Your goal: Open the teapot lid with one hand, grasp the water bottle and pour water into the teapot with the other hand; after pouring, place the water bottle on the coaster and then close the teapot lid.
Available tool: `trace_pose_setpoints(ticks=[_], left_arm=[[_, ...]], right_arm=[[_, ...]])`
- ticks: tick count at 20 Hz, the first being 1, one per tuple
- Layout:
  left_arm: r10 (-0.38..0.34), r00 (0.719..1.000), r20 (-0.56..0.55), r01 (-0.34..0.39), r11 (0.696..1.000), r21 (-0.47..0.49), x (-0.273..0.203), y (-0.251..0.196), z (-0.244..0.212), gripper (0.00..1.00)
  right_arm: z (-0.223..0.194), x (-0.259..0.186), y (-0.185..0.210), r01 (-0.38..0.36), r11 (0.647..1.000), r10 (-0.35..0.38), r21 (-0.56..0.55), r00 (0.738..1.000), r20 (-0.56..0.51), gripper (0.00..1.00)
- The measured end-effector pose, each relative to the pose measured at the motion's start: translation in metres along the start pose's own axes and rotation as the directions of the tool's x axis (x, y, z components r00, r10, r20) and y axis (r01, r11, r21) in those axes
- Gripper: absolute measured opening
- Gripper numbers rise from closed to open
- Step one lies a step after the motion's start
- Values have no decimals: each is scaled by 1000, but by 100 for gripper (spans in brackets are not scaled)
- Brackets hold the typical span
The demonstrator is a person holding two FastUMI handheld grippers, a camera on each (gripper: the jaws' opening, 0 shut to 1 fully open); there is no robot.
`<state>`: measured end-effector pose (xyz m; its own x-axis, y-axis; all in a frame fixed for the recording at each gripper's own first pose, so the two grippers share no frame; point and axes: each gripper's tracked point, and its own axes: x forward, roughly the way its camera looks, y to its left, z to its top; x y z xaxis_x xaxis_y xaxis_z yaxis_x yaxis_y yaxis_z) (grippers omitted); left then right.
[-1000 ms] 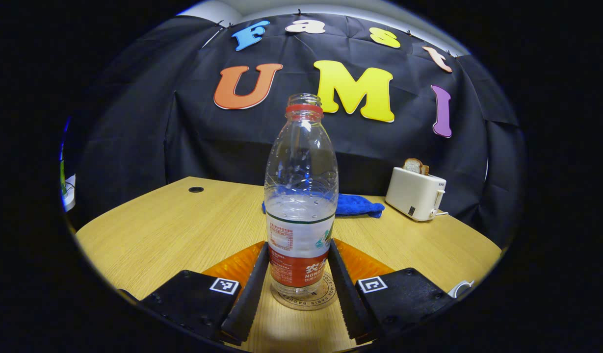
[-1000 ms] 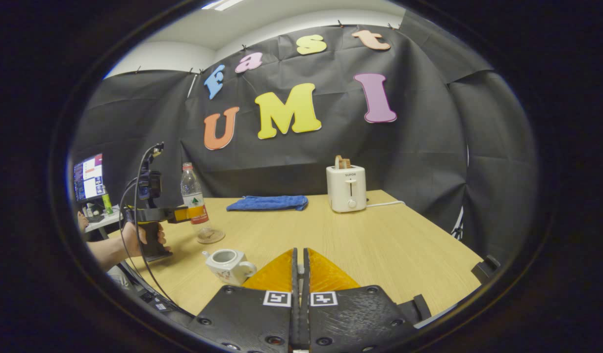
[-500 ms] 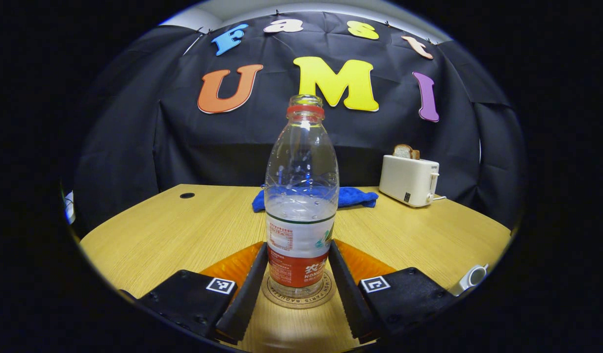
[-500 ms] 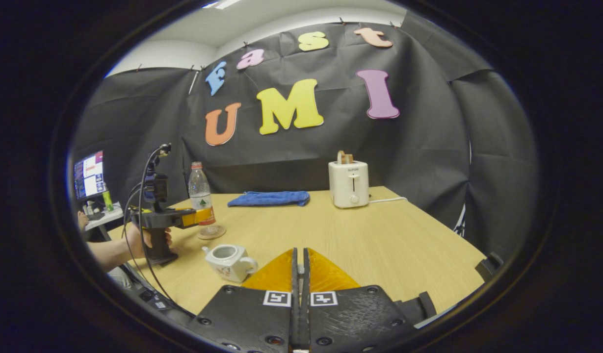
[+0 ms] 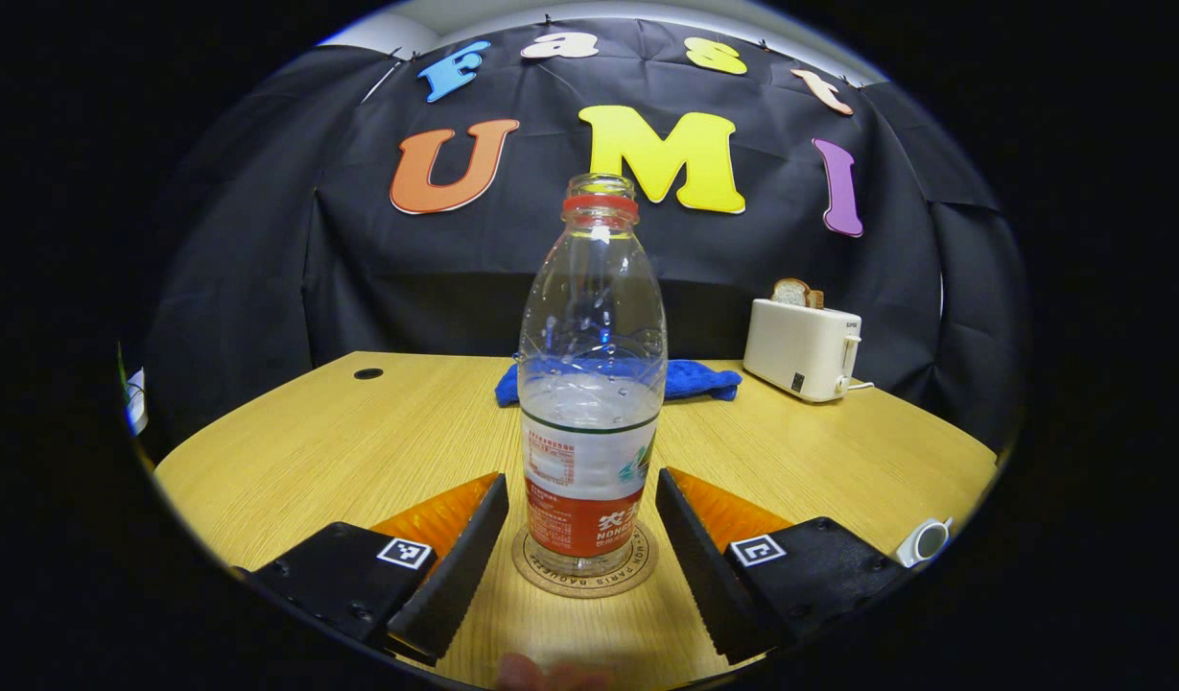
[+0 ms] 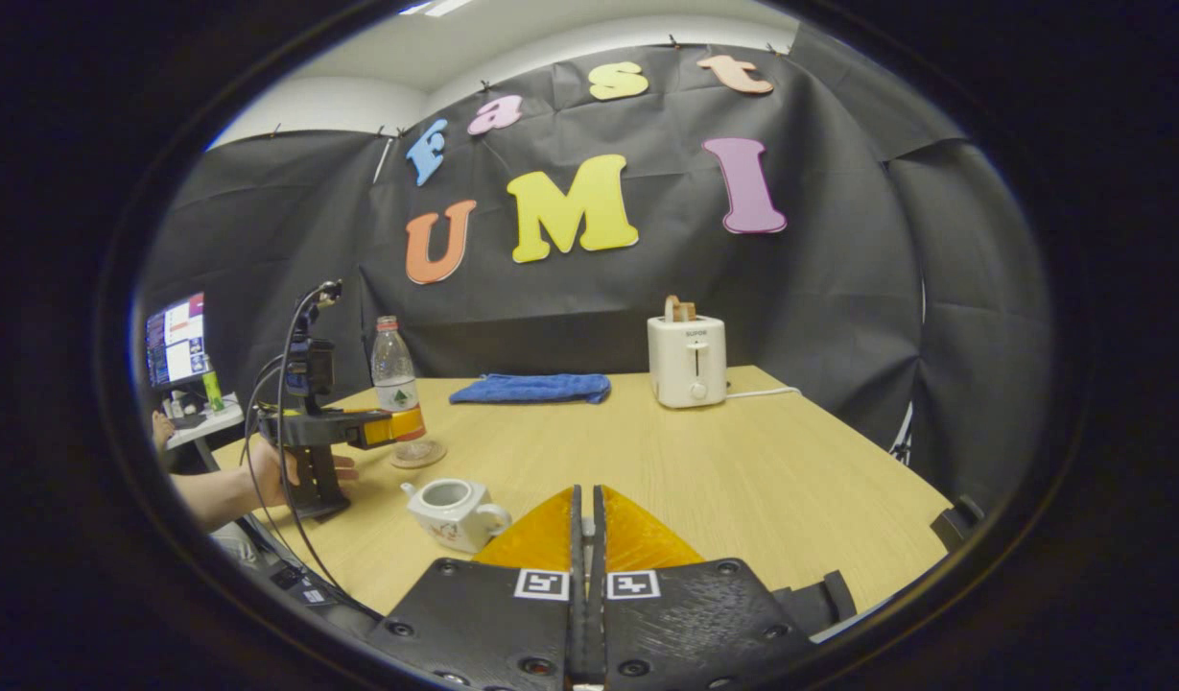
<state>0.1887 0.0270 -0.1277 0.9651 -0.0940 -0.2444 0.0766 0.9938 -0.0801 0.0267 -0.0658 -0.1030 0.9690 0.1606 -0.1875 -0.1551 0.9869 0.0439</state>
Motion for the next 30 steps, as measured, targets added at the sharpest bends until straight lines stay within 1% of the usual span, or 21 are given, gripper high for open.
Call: trace_pose_setpoints(ticks=[3, 6, 11, 12, 16, 19, 22, 30], left_arm=[[23, 999, -33, -24, 999, -31, -17, 10, -8, 97], [52, 997, -48, -54, 997, -50, -42, 25, -13, 98], [107, 994, 18, -106, 994, -30, -95, 52, -1, 97], [117, 993, 29, -116, 993, -27, -98, 56, 0, 97], [138, 988, 66, -133, 989, -63, -137, 67, 12, 97], [155, 984, 92, -148, 986, -77, -156, 75, 17, 97], [170, 980, 106, -162, 983, -83, -166, 81, 19, 97], [173, 976, 128, -163, 983, -88, -180, 79, 29, 97]], right_arm=[[5, 4, 12, -17, 1000, 17, -16, 1000, 7, 0], [17, 12, 32, -54, 998, 55, -38, 998, 27, 0], [30, 36, 77, -140, 988, 143, -68, 989, 46, 0], [31, 42, 87, -156, 985, 159, -77, 986, 46, 0], [19, 63, 114, -195, 971, 200, -136, 980, 25, 0], [7, 73, 126, -224, 964, 227, -141, 974, 7, 0], [4, 78, 131, -232, 959, 237, -161, 972, 13, 0], [-7, 82, 125, -239, 960, 242, -148, 970, 4, 0]])
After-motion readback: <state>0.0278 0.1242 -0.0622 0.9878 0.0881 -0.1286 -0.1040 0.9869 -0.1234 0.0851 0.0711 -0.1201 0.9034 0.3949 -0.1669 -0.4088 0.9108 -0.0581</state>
